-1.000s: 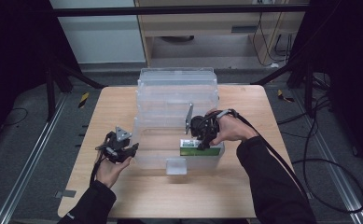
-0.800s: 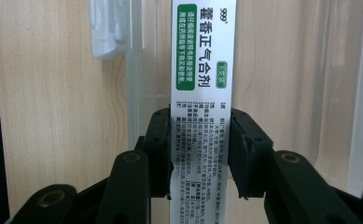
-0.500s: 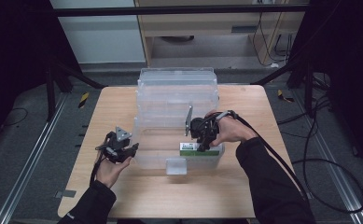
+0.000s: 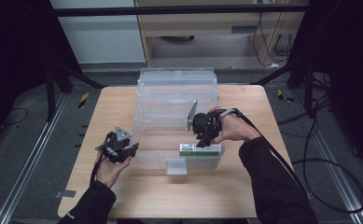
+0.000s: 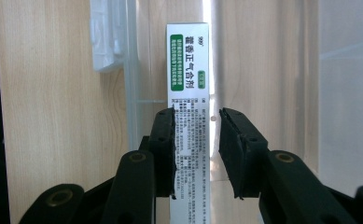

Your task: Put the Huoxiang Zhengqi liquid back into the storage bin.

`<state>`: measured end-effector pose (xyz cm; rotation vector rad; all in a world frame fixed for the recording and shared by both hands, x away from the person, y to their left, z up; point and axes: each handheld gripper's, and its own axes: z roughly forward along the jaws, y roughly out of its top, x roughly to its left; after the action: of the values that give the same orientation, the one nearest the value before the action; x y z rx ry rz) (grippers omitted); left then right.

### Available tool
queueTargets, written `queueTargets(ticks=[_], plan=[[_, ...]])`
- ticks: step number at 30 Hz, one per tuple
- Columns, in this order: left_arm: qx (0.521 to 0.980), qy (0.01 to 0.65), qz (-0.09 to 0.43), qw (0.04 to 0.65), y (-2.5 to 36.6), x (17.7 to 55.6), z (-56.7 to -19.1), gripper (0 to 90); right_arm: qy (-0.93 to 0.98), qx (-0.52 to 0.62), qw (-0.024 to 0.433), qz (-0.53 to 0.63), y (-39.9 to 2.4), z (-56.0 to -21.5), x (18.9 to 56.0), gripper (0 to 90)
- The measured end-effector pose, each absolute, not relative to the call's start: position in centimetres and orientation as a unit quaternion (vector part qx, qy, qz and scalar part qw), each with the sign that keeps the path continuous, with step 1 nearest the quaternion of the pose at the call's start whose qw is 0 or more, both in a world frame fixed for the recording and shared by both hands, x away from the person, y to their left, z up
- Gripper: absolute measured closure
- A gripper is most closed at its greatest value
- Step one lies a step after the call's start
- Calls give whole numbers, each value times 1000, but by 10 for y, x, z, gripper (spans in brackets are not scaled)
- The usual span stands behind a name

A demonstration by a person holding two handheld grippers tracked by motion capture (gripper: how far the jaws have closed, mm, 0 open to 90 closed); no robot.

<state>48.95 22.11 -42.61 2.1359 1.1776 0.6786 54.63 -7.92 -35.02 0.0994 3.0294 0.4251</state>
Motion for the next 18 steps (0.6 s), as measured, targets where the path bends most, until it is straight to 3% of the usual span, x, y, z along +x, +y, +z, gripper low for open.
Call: queueTargets(ticks=[18], plan=[[805, 439, 258, 306, 224, 490, -425, 589, 970, 82, 76, 216, -84, -325, 529, 568]])
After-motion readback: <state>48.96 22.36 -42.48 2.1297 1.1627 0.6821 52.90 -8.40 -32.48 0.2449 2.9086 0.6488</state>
